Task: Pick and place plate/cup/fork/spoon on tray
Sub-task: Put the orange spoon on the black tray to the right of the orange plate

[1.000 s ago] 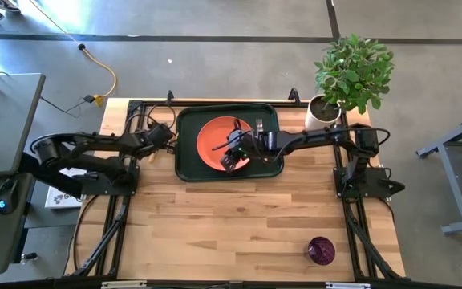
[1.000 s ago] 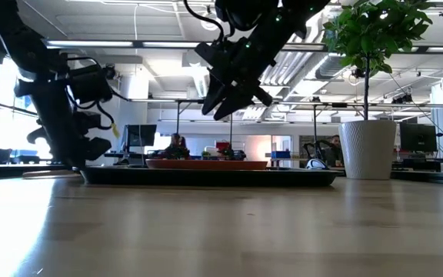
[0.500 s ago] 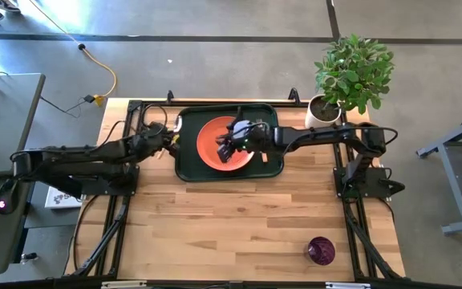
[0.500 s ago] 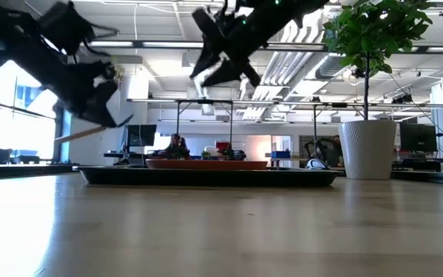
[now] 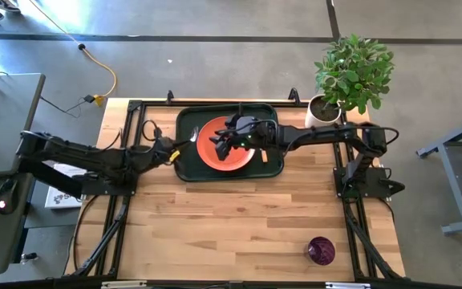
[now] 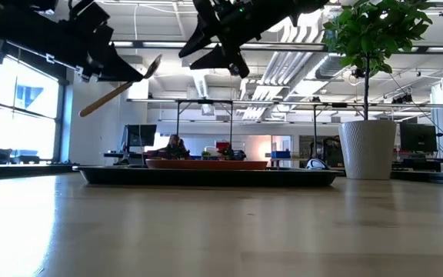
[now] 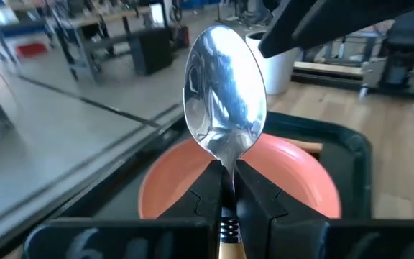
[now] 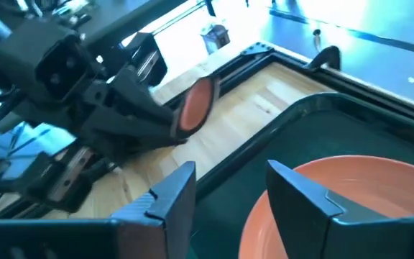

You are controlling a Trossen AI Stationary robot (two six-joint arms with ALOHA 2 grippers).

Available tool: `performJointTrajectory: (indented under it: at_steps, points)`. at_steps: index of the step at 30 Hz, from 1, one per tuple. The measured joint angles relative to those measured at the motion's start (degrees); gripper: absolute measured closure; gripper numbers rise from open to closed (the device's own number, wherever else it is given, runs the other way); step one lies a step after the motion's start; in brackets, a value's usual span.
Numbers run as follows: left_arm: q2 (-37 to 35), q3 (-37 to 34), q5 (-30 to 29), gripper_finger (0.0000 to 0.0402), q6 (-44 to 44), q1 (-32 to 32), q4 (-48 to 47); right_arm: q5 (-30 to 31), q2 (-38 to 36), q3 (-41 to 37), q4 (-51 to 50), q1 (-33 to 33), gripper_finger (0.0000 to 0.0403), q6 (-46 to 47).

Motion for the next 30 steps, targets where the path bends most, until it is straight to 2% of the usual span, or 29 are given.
performJointTrajectory:
  at_steps: [3,8,12,16,24,27,30]
  points:
    - [3.2,0.0,-3.6,0.0385,3.5,-2.2,4.6,-0.3,0.1,0.0,0.0,0.6,0.0221,-1.5]
    - [9.2,0.0,-4.5,0.0385,8.8,-4.5,13.9,-0.4,0.7,0.0,0.5,1.2,0.0177,-3.1]
    - [14.2,0.0,-5.9,0.0385,12.1,-5.7,20.1,-0.3,0.7,0.0,1.8,2.0,0.0164,-3.8]
    - [18.4,0.3,-8.8,0.0385,15.5,-6.9,24.8,-0.3,0.7,0.0,2.8,2.5,0.0166,-3.8]
    - [27.0,6.3,-13.4,0.0385,20.0,-9.2,23.7,-0.3,0.7,0.0,1.9,2.6,0.0167,-3.0]
    - [30.9,8.5,-16.1,0.0385,20.5,-9.7,23.6,-0.3,0.6,0.0,-3.8,2.5,0.0178,-1.1]
    - [34.2,10.5,-17.4,0.0385,20.6,-10.1,23.5,0.3,0.6,0.0,-10.6,2.3,0.0211,1.1]
